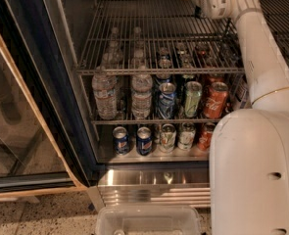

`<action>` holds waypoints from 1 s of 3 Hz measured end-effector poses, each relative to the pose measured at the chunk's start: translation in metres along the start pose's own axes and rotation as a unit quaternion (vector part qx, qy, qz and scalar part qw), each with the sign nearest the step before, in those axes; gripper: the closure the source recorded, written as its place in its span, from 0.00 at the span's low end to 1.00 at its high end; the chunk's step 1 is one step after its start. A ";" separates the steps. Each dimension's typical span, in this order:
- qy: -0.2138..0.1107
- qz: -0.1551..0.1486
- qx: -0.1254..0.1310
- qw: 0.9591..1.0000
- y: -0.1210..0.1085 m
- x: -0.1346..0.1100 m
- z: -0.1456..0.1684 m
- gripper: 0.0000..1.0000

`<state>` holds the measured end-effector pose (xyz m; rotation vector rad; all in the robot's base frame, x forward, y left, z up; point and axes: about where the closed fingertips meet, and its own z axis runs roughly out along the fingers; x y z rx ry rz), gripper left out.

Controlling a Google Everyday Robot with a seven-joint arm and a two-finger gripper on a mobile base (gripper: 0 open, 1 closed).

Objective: Pick redbull can from top shelf of fridge

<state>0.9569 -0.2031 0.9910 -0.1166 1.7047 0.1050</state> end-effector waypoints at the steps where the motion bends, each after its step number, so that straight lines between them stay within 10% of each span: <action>1: 0.013 0.000 0.009 1.000 -0.006 0.007 0.003 0.00; 3: 0.024 0.012 0.028 0.999 -0.015 0.016 0.013 0.00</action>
Offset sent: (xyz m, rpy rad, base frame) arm 0.0137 -0.0166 -0.0165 0.0118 0.0783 -0.0534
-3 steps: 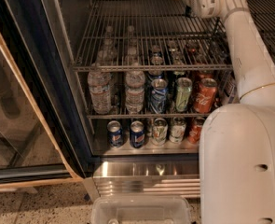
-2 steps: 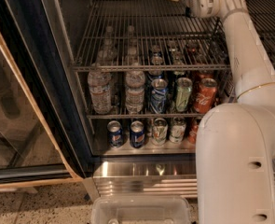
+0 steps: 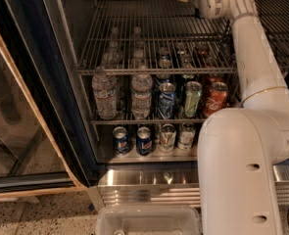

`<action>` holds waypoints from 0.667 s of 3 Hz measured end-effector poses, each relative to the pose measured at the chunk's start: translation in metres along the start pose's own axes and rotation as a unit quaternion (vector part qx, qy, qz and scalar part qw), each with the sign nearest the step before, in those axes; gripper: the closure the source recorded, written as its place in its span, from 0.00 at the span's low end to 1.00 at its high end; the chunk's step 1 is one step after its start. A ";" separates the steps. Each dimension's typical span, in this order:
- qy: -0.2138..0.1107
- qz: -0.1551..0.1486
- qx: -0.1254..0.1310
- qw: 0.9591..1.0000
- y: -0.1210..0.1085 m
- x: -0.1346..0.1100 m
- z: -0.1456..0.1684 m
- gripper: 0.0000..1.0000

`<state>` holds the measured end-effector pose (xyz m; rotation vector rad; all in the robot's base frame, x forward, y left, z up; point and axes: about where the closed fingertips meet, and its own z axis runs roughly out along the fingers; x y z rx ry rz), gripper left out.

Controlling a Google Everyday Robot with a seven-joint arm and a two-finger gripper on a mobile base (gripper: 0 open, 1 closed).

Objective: Pick redbull can from top shelf of fridge

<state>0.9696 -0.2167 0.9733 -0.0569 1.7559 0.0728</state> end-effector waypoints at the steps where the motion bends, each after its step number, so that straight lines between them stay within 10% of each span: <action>1: -0.009 0.010 0.014 1.000 -0.007 -0.001 0.007 0.00; 2: -0.010 0.012 0.015 1.000 -0.007 -0.002 0.007 0.18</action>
Offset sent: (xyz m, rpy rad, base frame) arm 0.0060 -0.0048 -0.0001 0.0127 -0.0132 -0.0249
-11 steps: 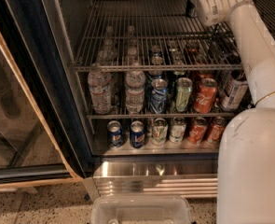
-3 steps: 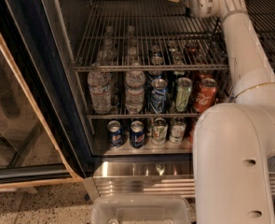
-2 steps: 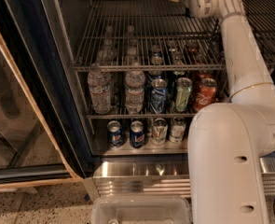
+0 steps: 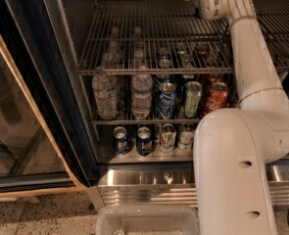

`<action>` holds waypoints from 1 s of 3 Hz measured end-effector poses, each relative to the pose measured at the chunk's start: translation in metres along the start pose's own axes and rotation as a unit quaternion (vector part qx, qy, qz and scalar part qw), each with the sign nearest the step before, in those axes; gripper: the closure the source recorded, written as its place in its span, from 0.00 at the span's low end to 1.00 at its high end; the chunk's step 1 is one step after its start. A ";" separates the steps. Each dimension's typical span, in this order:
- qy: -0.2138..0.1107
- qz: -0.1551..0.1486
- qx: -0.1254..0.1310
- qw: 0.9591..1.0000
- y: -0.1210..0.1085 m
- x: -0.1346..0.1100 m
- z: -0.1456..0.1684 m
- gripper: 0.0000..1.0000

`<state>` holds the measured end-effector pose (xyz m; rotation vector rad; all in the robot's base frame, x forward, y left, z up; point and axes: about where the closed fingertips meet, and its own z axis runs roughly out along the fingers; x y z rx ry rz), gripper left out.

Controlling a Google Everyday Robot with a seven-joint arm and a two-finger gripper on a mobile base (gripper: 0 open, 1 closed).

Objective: Pick redbull can from top shelf of fridge

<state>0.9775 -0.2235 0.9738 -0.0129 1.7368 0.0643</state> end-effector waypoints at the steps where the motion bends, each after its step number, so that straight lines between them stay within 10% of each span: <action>1: 0.000 0.000 0.000 1.000 0.000 0.000 0.000 0.41; 3: 0.000 0.000 0.000 1.000 0.000 0.000 0.000 0.87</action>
Offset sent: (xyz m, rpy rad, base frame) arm 0.0000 0.0000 0.0000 0.0000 0.0000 0.0000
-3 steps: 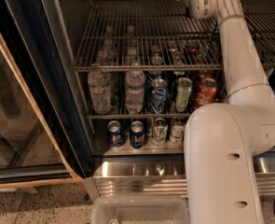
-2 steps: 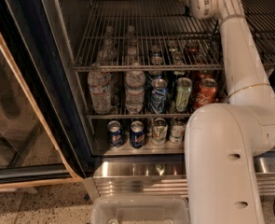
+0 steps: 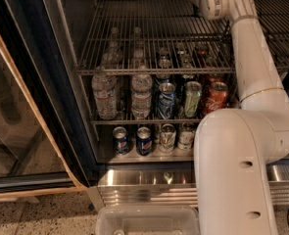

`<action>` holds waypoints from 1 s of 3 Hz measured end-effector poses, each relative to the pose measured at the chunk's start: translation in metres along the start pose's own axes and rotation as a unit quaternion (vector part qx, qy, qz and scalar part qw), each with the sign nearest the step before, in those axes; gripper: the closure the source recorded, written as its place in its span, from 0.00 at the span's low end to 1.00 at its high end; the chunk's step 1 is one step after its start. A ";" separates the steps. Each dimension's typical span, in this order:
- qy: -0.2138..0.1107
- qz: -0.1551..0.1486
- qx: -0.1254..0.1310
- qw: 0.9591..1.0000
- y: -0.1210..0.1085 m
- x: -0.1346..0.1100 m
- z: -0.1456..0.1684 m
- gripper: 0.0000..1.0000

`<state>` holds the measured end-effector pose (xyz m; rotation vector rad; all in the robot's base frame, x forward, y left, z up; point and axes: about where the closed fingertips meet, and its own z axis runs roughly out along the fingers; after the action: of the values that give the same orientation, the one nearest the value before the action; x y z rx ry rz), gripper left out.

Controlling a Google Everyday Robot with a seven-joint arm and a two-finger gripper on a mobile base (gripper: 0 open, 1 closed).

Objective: Pick redbull can from top shelf of fridge

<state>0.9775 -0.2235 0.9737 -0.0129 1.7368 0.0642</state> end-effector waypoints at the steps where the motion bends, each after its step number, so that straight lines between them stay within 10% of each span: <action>1: -0.012 0.002 -0.005 1.000 0.001 -0.007 -0.004 1.00; 3: -0.050 0.010 -0.040 0.998 0.010 -0.029 -0.038 1.00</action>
Offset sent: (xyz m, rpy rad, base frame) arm -0.0563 0.0119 0.0341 0.0455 -0.1113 0.0784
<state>0.9441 -0.2164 1.0091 -0.0499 1.6345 0.1479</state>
